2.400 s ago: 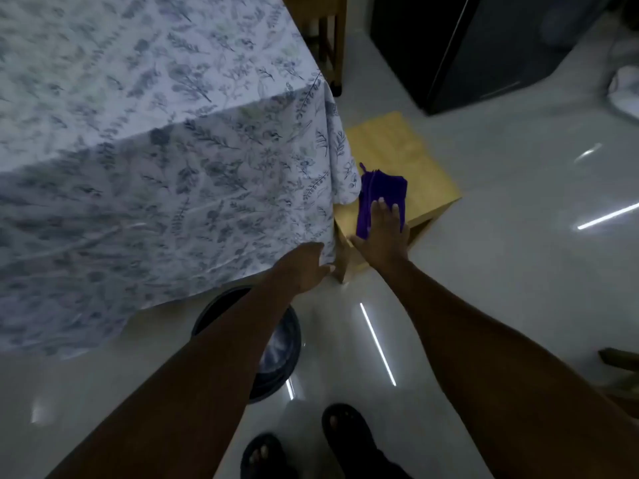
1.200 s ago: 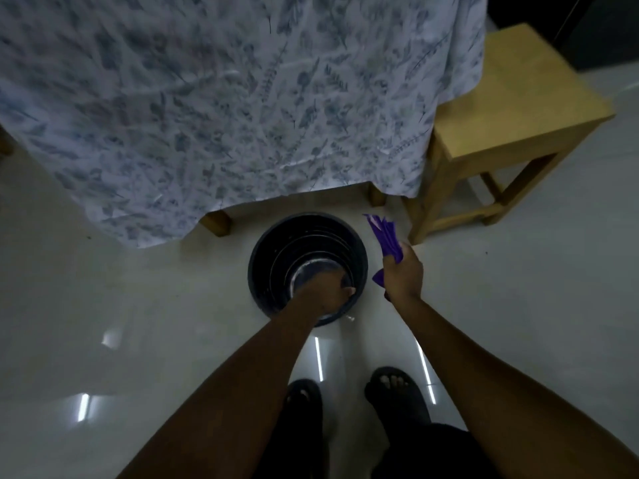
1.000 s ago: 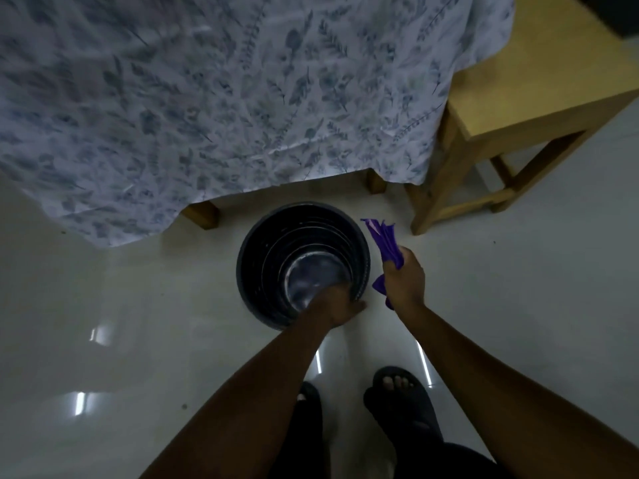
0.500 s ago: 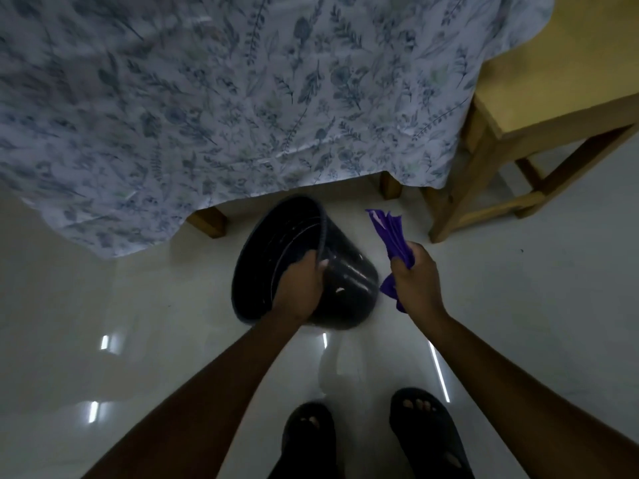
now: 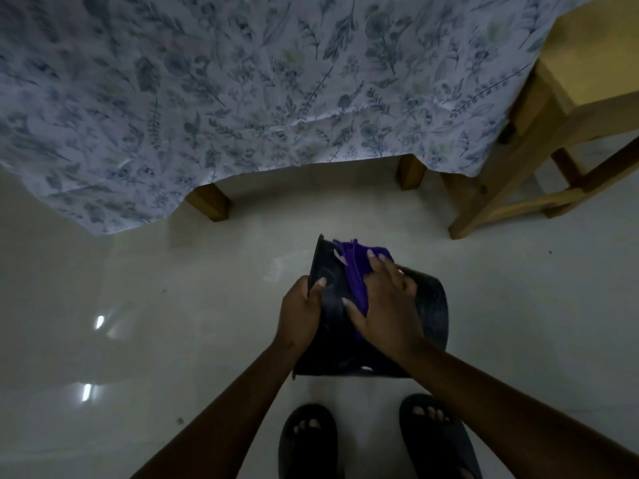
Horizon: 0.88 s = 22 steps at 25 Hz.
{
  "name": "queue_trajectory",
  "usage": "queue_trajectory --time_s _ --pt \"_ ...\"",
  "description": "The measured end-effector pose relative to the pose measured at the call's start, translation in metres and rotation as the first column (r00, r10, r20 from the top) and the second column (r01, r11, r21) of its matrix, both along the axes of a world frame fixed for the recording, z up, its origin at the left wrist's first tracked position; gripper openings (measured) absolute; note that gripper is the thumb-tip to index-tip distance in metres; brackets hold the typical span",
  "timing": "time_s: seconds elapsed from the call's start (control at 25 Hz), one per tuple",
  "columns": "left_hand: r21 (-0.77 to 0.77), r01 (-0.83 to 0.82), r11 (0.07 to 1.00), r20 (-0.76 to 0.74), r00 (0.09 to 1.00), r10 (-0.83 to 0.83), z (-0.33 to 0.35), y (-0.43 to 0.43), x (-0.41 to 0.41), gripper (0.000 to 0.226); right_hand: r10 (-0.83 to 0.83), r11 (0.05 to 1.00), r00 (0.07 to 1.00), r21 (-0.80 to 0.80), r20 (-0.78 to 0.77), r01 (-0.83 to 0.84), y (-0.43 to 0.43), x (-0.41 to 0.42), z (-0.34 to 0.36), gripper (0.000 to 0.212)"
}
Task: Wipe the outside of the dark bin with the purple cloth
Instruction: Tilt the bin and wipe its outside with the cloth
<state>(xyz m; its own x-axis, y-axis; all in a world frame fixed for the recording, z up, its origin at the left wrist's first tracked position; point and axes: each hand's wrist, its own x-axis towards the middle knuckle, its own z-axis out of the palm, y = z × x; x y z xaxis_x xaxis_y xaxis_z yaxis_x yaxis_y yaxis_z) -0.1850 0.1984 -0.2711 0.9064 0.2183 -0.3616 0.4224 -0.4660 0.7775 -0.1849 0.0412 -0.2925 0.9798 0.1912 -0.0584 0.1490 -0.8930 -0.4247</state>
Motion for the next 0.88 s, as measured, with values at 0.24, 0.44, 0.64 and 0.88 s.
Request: queue_trajectory --time_s 0.24,0.44,0.64,0.88 --pt "0.061 0.000 0.998 0.042 0.999 -0.003 -0.014 0.003 0.018 0.030 -0.030 0.999 0.999 -0.039 -0.032 0.028 0.000 0.021 -0.018 0.061" --pt "0.134 0.045 0.990 0.001 0.999 -0.046 -0.014 0.000 0.025 0.034 -0.031 0.992 0.999 -0.122 -0.035 0.027 0.022 -0.009 -0.015 0.059" --pt "0.147 0.028 0.989 0.012 0.999 -0.030 -0.013 0.000 0.019 0.033 -0.076 0.997 0.985 -0.040 -0.153 0.071 -0.014 0.048 -0.023 0.051" --pt "0.189 0.077 0.979 -0.036 0.997 -0.072 -0.021 0.003 0.031 0.036 -0.069 0.987 0.996 -0.147 -0.060 0.060 -0.002 -0.029 -0.021 0.061"
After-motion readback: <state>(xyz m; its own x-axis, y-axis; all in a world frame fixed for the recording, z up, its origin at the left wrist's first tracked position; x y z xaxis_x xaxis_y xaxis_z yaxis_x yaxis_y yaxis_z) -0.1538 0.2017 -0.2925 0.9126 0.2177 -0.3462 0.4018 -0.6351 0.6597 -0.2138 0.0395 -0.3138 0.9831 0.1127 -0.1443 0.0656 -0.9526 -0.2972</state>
